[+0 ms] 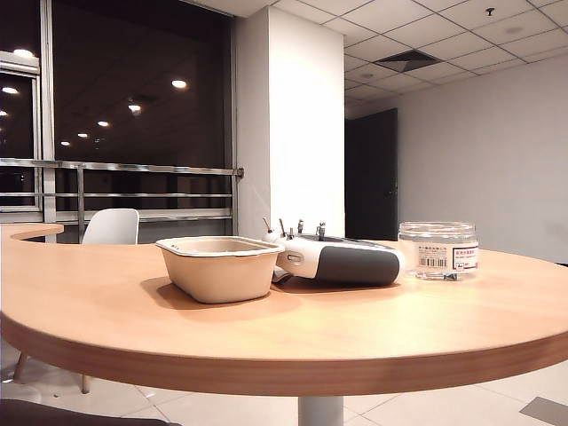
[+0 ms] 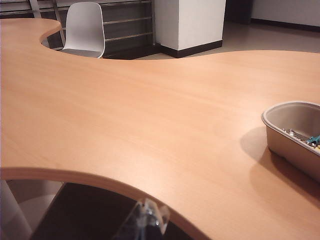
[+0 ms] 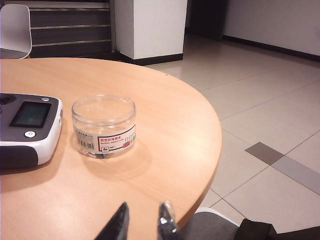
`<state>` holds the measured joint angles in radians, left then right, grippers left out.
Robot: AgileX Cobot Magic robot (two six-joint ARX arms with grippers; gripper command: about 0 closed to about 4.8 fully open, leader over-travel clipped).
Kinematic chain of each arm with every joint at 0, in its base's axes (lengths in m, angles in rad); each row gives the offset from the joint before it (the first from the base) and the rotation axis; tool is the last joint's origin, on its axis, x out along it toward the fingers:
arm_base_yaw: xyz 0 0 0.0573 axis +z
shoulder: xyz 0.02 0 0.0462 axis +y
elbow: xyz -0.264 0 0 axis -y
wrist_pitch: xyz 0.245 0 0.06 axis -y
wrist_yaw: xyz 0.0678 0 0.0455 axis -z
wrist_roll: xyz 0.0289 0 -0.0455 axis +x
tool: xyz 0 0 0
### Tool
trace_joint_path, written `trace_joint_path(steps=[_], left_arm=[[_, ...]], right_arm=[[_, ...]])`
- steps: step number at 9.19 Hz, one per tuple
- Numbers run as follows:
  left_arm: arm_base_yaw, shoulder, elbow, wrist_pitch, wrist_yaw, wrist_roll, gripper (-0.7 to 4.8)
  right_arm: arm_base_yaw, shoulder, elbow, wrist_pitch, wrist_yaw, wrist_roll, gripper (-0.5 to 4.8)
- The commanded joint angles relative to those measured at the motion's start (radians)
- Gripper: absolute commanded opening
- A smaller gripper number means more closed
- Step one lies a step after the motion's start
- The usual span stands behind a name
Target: Pick up the box filled with clips, pour some clips from it into the rectangular paper box, and then put the clip box back on the table.
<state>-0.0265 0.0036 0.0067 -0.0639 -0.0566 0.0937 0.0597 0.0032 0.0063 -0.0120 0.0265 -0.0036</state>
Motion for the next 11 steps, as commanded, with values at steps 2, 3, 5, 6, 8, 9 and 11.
trace_joint_path(steps=[2,3,5,6,8,9,11], left_arm=[[0.0,-0.001,0.0,0.013,-0.003,0.003,-0.03],[0.0,-0.001,0.0,0.013,-0.003,0.003,-0.03],[0.0,-0.001,0.0,0.013,-0.003,0.003,-0.03],[0.0,-0.001,0.0,0.013,-0.003,0.003,-0.03],[0.0,-0.001,0.0,0.013,-0.003,0.003,-0.03],[0.0,-0.001,0.0,0.013,-0.003,0.003,-0.03],[0.0,-0.001,0.0,0.013,-0.003,0.003,-0.03]], right_arm=[[-0.001,-0.002,0.002,0.099,0.049,-0.005,0.81],[-0.001,-0.002,0.002,0.092,0.049,-0.005,0.81],[-0.001,-0.002,0.002,0.09,0.049,-0.005,0.81],[0.0,-0.002,0.002,0.09,0.05,-0.005,0.81],[0.0,-0.002,0.002,0.09,0.049,-0.005,0.81],[0.001,-0.002,0.002,0.09,0.05,-0.005,0.81],[0.001,-0.002,0.002,0.09,0.05,-0.005,0.82]])
